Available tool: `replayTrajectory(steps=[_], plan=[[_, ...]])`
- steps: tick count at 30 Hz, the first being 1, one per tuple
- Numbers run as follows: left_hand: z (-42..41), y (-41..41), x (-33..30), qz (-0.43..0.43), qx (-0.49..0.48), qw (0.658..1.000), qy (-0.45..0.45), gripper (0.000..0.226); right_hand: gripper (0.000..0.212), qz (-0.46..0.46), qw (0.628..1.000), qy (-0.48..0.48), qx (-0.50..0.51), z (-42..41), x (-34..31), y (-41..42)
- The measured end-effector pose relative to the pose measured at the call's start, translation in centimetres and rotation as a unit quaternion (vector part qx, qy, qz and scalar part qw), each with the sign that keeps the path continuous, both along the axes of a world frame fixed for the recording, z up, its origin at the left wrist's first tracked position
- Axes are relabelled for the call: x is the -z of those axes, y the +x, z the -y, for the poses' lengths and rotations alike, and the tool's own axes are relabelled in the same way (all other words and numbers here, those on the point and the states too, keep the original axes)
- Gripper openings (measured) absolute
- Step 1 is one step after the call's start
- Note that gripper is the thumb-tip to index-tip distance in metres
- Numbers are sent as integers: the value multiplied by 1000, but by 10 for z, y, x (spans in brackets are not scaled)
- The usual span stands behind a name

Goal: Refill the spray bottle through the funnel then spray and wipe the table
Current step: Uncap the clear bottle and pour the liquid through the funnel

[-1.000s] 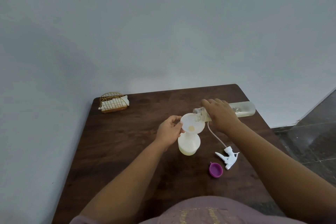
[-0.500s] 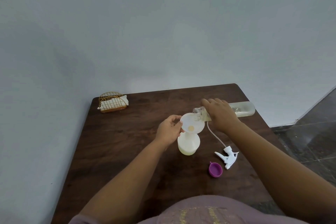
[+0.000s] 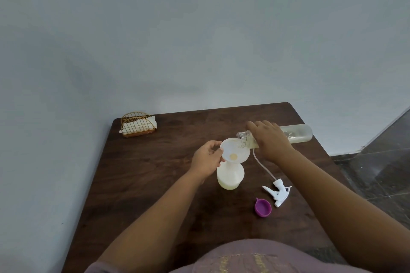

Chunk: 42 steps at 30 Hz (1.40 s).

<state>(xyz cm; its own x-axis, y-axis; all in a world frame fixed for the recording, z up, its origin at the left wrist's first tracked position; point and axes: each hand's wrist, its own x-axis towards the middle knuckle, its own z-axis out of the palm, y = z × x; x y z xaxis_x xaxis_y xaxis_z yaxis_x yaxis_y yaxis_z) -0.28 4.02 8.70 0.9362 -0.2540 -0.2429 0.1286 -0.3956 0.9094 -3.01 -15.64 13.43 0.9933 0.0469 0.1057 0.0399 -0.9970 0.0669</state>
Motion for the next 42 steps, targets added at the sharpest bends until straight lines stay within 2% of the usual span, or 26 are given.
replayTrajectory(steps=[42], plan=[[0,-3,-2,9,-2,1000,11,28,44,7,1000,-9,-6,-2,-5,-5]])
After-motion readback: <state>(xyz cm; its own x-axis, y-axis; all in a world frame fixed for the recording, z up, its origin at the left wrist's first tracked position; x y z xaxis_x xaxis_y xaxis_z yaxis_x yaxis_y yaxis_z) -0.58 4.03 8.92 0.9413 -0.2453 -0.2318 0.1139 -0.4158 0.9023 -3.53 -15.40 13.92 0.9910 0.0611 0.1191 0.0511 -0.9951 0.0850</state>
